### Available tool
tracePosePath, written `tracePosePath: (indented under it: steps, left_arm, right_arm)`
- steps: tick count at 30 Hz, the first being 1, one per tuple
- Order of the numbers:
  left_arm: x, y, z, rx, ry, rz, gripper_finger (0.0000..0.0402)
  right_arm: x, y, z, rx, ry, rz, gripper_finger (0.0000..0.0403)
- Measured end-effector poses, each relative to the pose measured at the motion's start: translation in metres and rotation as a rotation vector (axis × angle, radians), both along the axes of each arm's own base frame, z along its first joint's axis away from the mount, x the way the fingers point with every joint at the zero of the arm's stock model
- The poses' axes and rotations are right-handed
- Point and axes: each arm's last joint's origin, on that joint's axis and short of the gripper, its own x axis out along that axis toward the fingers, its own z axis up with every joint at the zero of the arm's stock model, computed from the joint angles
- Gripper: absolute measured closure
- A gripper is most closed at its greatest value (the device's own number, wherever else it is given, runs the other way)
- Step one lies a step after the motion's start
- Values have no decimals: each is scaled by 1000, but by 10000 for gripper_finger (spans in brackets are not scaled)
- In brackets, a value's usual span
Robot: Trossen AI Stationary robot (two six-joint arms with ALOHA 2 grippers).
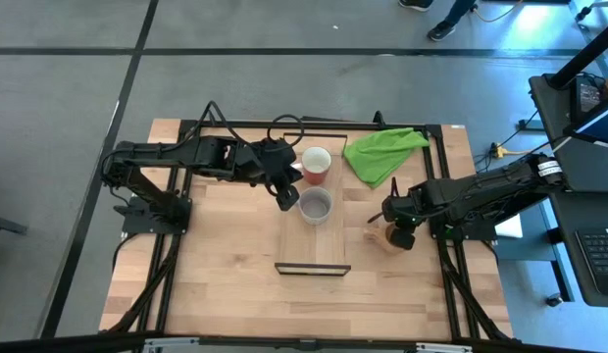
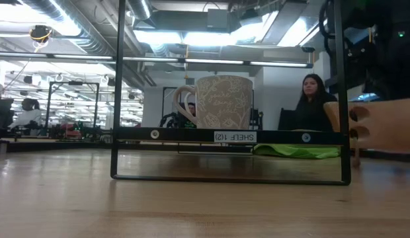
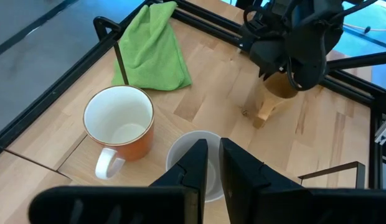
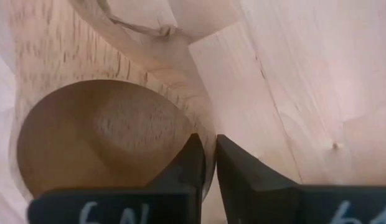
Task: Stack small to large cups/mugs on shelf
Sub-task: Put the brown mug on the shelf
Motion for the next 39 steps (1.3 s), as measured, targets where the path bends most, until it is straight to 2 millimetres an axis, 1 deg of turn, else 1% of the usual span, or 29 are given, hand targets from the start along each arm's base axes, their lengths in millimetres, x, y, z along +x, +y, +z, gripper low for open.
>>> tracePosePath:
  steps: [4, 8, 12, 16, 21, 25, 29, 33, 37, 39]
  left_arm:
    - [0, 0, 0, 7, 3, -6, 367]
    - [0, 0, 0, 17, 6, -15, 367]
    - [0, 0, 0, 17, 6, -15, 367]
    - [0, 0, 0, 25, 9, -22, 367]
    - [0, -1, 0, 40, 17, -32, 367]
    - [-4, -8, 0, 84, 39, -41, 367]
    - [-12, -19, 7, 95, 13, -71, 367]
    - [-20, -29, 10, 135, 20, -65, 367]
    - [-33, -39, 14, 148, 30, -60, 366]
    - [-38, -44, 13, 160, 49, -53, 366]
  right_arm:
    - [2, 0, 13, -1, 4, 0, 376]
    - [10, 1, 31, -12, 6, 9, 369]
    - [25, 3, 50, -56, 0, 52, 369]
    - [45, 6, 63, -77, 4, 97, 372]
    - [72, 10, 71, -82, 7, 140, 369]
    - [90, 13, 76, -88, -4, 163, 372]
    - [105, 16, 84, -89, -31, 160, 369]
    - [118, 18, 89, -86, -51, 155, 372]
    - [134, 22, 90, -87, -62, 159, 369]
    - [143, 26, 90, -86, -65, 166, 368]
